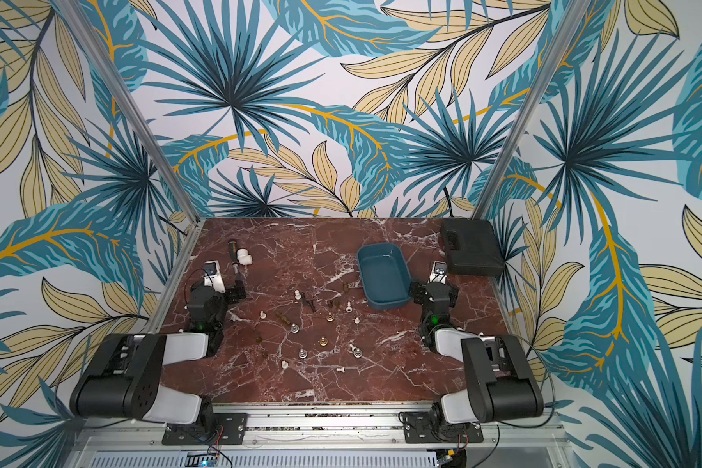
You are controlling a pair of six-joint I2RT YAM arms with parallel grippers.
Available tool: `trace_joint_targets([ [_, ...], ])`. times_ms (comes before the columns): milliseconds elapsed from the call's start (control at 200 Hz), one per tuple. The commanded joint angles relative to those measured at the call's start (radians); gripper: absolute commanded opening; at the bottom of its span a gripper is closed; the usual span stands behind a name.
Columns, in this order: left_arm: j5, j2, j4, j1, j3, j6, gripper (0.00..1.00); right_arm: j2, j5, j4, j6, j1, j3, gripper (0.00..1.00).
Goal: Put the chess pieces into the storage box
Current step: Pick up the chess piece at the center of the board.
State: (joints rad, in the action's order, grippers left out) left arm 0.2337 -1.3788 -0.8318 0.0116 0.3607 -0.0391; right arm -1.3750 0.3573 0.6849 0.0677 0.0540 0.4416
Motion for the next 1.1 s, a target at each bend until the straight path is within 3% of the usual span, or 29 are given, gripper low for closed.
trace_joint_targets([
  [0,0.102,0.149,0.212,0.008,0.077,-0.045,0.93,0.144,0.036,-0.238,0.021,0.004,0.101,0.95],
  [180,0.174,0.294,0.48,0.1,0.176,-0.103,0.89,0.316,0.001,-0.655,0.12,0.012,0.265,0.88],
  [316,0.182,0.331,0.646,0.224,0.265,-0.102,0.88,0.375,-0.125,-0.909,0.196,0.046,0.371,0.82],
  [506,0.138,0.315,0.912,0.374,0.47,-0.078,0.85,0.428,-0.175,-1.21,0.269,0.216,0.484,0.77],
  [836,-0.215,0.293,1.361,0.508,0.75,-0.017,0.84,0.43,-0.117,-1.569,0.383,0.476,0.633,0.72],
  [1092,-0.276,0.303,1.492,0.515,0.753,0.101,0.81,0.382,-0.075,-1.63,0.395,0.563,0.611,0.58],
])
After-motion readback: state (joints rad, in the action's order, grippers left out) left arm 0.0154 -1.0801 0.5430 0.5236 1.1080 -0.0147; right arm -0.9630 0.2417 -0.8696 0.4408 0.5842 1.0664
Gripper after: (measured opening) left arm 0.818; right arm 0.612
